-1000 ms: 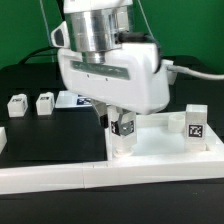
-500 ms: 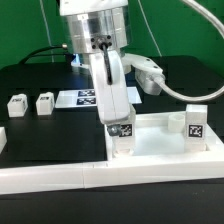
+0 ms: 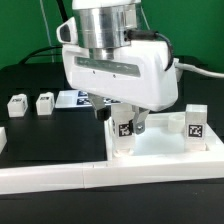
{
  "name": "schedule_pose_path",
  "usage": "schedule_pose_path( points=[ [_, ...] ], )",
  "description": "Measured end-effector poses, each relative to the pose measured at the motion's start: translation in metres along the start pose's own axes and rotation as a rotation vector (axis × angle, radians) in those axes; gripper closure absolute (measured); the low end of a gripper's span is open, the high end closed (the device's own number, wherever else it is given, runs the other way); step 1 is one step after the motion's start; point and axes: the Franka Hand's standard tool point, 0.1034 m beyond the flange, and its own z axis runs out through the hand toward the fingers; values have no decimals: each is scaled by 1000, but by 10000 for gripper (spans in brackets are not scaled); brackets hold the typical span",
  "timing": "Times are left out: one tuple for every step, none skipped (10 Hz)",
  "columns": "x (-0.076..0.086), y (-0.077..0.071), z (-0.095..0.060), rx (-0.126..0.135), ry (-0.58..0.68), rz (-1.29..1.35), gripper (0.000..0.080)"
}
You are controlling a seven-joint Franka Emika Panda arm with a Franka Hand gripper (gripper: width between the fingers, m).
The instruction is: Assemble square table
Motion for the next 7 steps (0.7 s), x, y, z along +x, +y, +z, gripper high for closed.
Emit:
schedule_pose_path(
  points=[
    [0, 0, 0, 0, 0, -101, 151],
    [2, -3, -2, 4, 23, -273, 151],
    [5, -10, -6, 26, 76, -481, 150],
    [-1, -10, -6, 33, 95, -588, 150],
    [-5, -5, -2, 26, 93, -639, 150],
    [-4, -5, -2, 27, 91, -621, 150],
    [-4, -5, -2, 28, 92, -622, 280]
  ],
)
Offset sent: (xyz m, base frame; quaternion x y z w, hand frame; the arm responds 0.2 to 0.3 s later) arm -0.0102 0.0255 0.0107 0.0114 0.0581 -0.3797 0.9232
